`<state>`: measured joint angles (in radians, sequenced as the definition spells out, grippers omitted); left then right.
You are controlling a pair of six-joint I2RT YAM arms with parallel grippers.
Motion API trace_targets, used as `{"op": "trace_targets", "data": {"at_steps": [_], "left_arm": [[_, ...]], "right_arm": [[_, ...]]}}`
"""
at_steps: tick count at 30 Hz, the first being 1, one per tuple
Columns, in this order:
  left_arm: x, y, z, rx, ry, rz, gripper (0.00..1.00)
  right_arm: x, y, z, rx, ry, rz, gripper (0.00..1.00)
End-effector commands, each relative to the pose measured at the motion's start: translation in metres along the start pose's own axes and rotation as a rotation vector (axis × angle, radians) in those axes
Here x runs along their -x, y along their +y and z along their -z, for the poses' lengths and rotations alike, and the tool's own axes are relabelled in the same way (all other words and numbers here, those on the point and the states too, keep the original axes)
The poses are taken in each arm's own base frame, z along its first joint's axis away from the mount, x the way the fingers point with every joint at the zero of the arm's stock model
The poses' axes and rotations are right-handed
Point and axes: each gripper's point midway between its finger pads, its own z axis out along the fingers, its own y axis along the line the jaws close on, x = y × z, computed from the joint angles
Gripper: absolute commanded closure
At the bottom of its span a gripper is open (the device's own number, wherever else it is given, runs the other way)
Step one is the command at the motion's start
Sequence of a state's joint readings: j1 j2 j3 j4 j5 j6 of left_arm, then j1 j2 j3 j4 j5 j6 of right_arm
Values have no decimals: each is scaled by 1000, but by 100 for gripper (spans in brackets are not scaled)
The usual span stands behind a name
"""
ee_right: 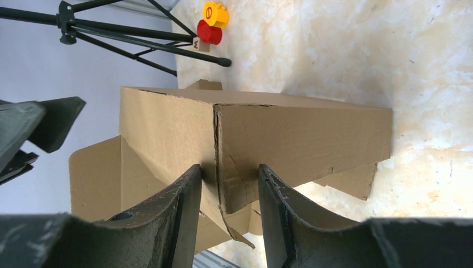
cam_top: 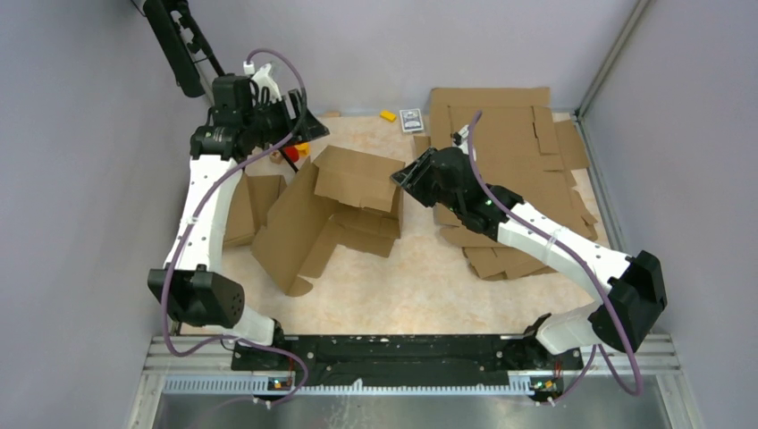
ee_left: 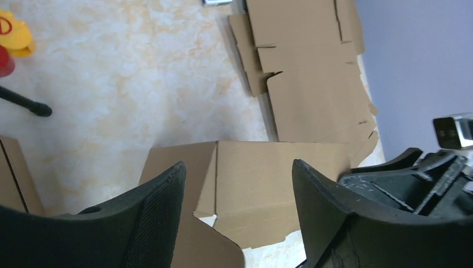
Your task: Fold the paper box
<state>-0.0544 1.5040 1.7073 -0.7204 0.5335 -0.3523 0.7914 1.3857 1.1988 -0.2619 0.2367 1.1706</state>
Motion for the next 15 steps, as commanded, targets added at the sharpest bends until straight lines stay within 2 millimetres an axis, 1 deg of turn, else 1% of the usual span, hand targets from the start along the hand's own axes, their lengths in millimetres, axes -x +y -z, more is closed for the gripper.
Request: {"op": "trace_targets", "data": {"at_steps": [1,3,8,11,13,15], "left_arm": [[-22,18,-14,27,86,26,30],[-34,13,-17,-25,124,52,34],[-54,13,-16,-44,171,74,47],[-67,11,-18,-49,208,77,52],[-73,8,-19,-67,230,84,58],[-75,3,-20,-86,239,89,63]], "right_arm": [[8,26,4,59,-24,18,60],[6,27,3,64,-14,19,61],[3,29,1,80,-2,18,62],[2,32,1,91,4,19,64],[1,34,1,101,9,19,65],[-1,35,0,105,16,19,65]]}}
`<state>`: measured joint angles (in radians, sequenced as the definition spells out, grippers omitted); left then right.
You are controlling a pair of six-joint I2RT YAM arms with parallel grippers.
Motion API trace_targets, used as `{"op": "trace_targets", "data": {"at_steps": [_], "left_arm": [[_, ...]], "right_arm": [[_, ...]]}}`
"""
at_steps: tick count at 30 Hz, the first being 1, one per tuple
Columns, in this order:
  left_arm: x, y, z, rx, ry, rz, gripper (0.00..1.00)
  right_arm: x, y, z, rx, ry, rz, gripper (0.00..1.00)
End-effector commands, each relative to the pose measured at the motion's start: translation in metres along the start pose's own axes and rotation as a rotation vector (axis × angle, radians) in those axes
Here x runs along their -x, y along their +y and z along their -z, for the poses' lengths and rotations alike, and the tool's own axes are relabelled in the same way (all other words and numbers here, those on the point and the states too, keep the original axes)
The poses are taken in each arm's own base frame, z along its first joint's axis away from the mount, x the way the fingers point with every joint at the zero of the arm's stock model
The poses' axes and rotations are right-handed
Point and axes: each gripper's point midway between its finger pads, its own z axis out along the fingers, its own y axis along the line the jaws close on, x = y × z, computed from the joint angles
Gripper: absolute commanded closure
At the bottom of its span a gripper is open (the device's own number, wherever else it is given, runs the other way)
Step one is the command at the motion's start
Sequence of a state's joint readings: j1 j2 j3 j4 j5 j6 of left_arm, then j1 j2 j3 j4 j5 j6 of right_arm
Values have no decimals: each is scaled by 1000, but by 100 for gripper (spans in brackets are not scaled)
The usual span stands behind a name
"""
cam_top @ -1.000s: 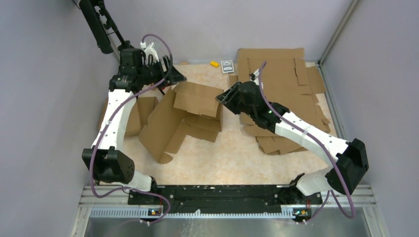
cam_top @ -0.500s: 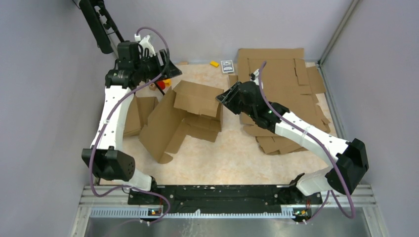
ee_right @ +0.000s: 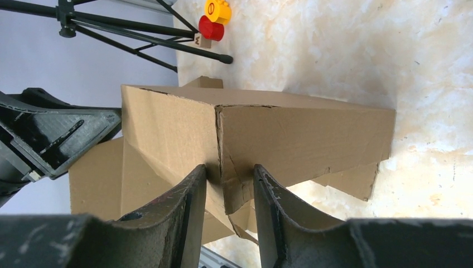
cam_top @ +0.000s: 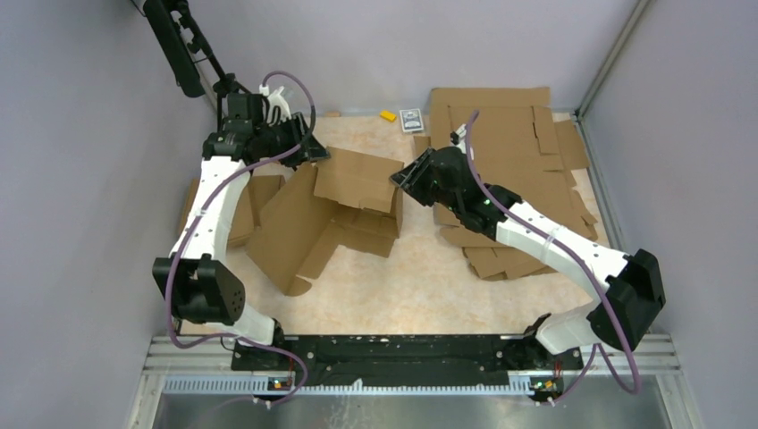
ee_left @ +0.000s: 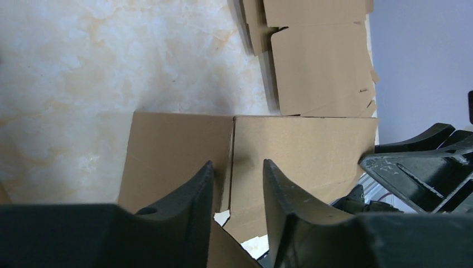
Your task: Fold the paper box
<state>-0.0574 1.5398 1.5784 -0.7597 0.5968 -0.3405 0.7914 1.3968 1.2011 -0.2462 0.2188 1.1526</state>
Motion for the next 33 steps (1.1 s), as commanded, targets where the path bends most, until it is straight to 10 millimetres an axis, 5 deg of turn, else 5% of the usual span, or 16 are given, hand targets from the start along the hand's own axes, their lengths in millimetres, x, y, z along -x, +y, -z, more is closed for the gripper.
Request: {"op": "trace_targets", "data": {"at_steps": [1,28,33], "left_arm": [[-19,-20,-1,-86,62,-10,65],[-55,-54,6,-119,151,-37,69],[-60,-54,-2,-136,173,-65,66]], "right_arm": [[2,34,3,94,6,3,65],[-19,36,62,117,29,27,65],[-13,15,74,56,6,119,65]]}}
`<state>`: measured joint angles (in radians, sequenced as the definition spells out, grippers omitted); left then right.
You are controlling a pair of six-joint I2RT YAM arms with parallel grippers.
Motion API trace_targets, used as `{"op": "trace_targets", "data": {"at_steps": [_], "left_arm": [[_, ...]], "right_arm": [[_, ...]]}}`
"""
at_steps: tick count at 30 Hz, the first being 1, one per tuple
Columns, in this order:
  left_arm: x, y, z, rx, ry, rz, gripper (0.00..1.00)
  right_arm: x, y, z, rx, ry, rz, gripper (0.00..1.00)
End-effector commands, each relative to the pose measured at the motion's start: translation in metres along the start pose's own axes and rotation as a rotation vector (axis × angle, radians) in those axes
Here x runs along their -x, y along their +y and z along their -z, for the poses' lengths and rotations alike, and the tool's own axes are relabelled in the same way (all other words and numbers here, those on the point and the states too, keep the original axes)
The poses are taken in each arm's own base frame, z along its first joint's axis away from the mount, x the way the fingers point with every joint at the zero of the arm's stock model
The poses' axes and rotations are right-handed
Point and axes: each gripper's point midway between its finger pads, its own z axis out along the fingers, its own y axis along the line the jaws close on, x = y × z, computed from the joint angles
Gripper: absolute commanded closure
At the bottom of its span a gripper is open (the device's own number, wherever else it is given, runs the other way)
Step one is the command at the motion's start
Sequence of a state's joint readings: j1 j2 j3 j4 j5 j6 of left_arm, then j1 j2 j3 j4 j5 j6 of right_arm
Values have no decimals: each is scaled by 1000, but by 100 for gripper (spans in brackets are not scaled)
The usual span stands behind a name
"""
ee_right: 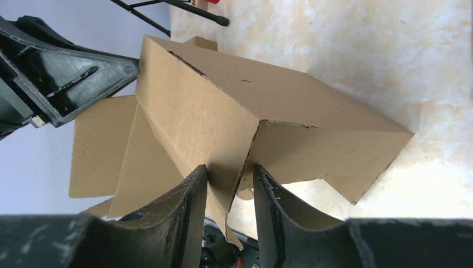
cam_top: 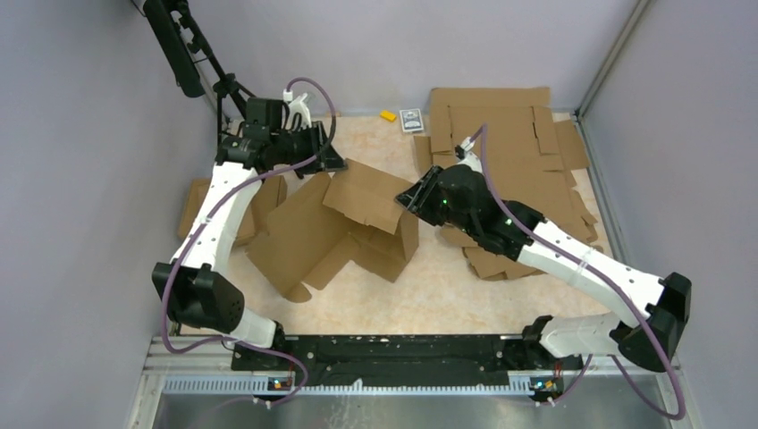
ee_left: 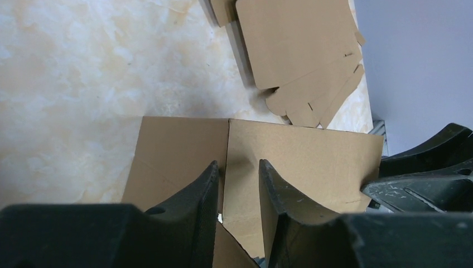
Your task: Fold the paper box
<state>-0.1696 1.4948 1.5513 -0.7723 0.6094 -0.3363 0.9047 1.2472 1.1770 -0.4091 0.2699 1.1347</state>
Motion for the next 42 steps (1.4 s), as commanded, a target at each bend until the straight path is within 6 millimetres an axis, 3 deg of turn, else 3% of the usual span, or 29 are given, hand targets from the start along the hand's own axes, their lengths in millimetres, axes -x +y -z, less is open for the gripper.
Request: {"op": "trace_targets", "data": {"at_steps": [1,4,17,23,27,37,42], "left_arm": [[-29,-15,-3,-65,106,-2,66],[-31,-14,-10,-67,121,-18,66],[-42,-18,-23,-53,109,-102,63],[-43,-16,-27,-44,118,-98,63],[-44,-16,-28,-44,120,-98,62],[-45,-17,-29,-49,123,-106,62],[-46,-16,-29,-49,123,-112,60]], "right_arm": [[13,7,20,39,-57,67,65],[14,-7,23,6,-69,124,66],[10,-27,35,-2,-65,194,65],[17,-19,44,31,-86,180,54],[20,-25,46,4,-90,228,51],[17,-21,50,51,-50,266,50],[4,-6,53,134,39,401,50]]}}
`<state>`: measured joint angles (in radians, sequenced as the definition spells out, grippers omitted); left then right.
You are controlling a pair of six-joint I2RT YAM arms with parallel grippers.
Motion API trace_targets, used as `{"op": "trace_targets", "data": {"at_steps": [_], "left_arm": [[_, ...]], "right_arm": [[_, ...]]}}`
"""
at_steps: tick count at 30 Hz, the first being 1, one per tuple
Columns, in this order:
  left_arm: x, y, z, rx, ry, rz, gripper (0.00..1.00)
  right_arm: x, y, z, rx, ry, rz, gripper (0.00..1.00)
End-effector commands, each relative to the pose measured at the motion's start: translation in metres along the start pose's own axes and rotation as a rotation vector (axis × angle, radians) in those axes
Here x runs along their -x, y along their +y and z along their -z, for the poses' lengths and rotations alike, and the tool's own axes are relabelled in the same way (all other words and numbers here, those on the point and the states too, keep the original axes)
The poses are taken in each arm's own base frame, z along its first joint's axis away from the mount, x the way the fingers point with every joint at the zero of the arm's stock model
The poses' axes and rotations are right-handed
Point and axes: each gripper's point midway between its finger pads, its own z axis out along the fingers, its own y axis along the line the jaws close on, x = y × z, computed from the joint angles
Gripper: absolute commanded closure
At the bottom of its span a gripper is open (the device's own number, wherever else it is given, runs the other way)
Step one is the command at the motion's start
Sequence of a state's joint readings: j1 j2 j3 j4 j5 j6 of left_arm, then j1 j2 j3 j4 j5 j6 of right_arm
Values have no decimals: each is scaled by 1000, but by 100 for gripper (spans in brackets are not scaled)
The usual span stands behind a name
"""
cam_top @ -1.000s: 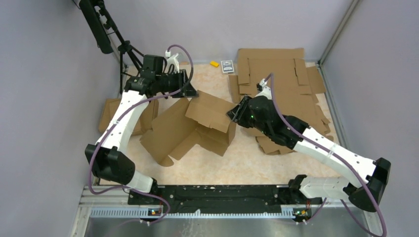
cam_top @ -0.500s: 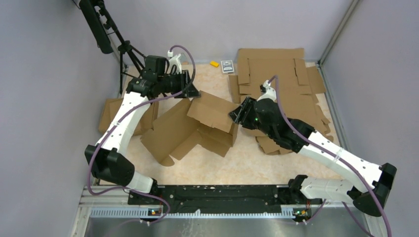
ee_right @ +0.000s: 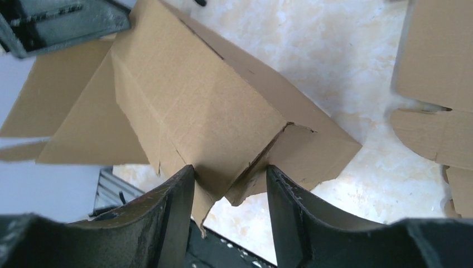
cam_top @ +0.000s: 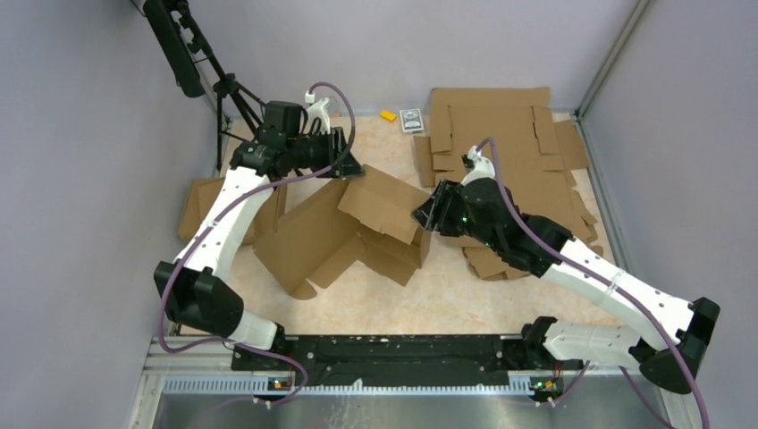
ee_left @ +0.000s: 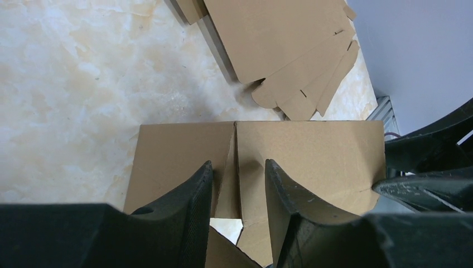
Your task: Fold the paper box
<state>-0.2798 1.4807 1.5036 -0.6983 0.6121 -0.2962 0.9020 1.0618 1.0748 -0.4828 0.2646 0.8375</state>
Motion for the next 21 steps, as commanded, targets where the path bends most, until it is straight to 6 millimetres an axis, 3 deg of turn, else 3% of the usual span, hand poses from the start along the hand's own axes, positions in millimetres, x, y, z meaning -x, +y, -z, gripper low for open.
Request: {"op": "trace_targets", "data": {"at_steps": [1,8,14,21], "left_arm": [[-28,11,-9,20,90,13,60],[-28,9,-10,12,94,10,60],[-29,10,-11,11,96,4,60],[-29,10,-12,7,100,-7,59]], "right_arm": [[6,31,10,148,40,141,47],[1,24,-1,99,91,282,32],[1,10,-9,19,110,330,42],[2,-4,-8,-69,133,377,38]]}}
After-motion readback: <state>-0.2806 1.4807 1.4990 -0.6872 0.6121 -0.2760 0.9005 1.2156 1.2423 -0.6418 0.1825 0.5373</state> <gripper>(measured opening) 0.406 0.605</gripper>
